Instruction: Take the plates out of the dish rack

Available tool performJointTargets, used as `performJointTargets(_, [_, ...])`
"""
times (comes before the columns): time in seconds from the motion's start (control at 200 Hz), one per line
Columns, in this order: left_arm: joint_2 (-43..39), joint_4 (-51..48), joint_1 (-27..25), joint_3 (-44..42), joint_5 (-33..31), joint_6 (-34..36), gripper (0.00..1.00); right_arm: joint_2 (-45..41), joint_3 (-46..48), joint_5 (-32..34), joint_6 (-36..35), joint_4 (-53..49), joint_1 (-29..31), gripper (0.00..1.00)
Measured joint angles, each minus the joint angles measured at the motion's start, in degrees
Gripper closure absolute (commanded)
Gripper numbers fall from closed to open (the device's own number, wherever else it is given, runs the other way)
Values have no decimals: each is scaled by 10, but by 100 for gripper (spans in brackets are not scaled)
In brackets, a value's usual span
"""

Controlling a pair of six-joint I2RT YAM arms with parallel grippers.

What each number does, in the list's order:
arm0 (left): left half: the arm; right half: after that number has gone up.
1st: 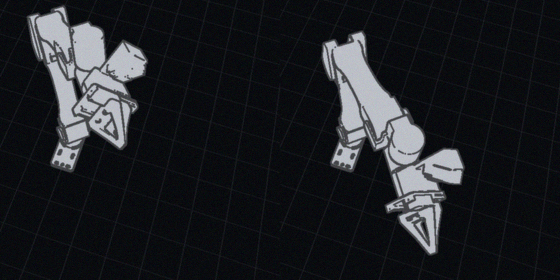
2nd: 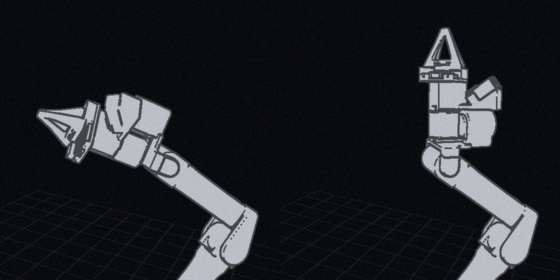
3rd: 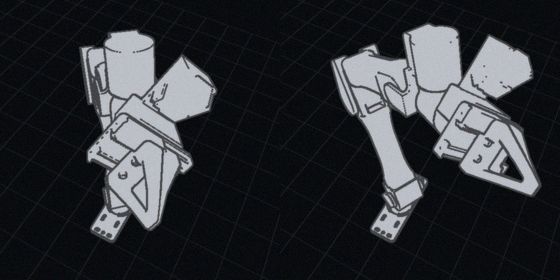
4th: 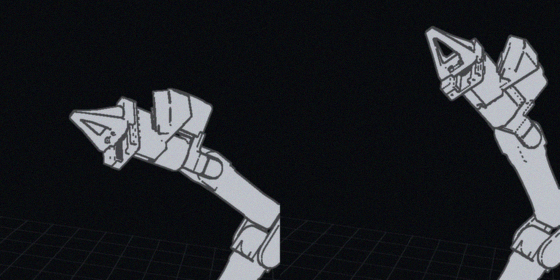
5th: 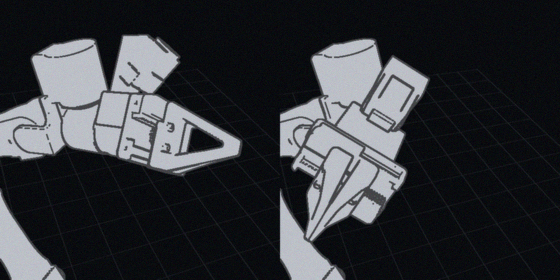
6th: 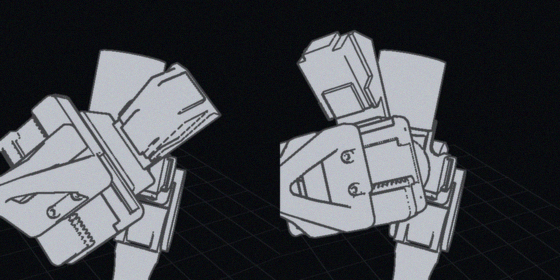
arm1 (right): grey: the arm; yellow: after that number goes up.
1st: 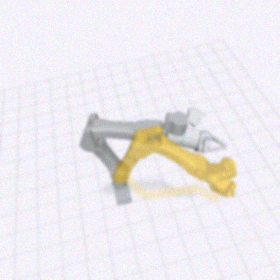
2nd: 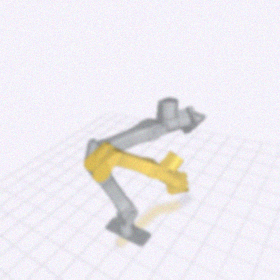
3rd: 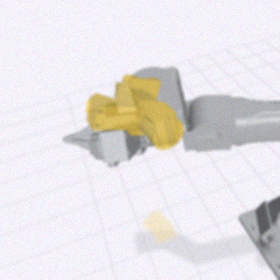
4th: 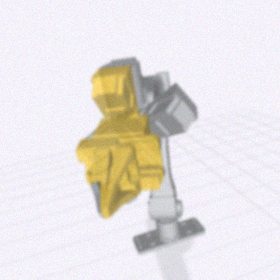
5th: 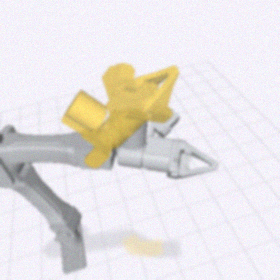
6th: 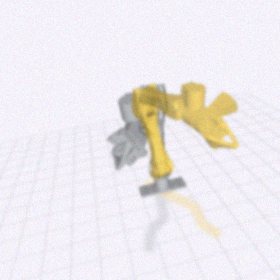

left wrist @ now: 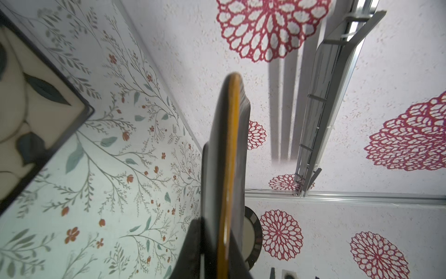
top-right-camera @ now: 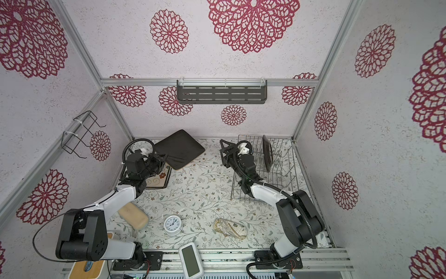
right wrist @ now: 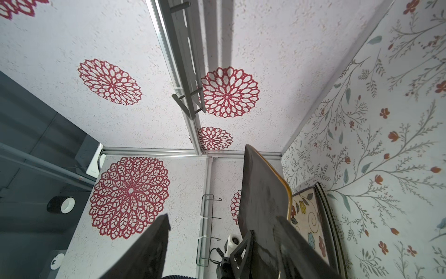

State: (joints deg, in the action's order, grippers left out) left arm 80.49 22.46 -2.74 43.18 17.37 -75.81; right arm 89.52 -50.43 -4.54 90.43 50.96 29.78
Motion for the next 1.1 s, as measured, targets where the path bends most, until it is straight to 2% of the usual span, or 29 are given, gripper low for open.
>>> performJointTargets(0.205, [-14, 0, 28, -37, -21, 8, 100, -16, 0, 2, -34, -28, 0, 30])
performJointTargets(0.716, [-18, 22, 35, -86, -84, 7, 100, -20, 0, -3, -83, -50, 0, 30])
performJointTargets(1.101, [-16, 81, 37, -150, -153, -48, 100, 5, 0, -19, -83, -46, 3, 30])
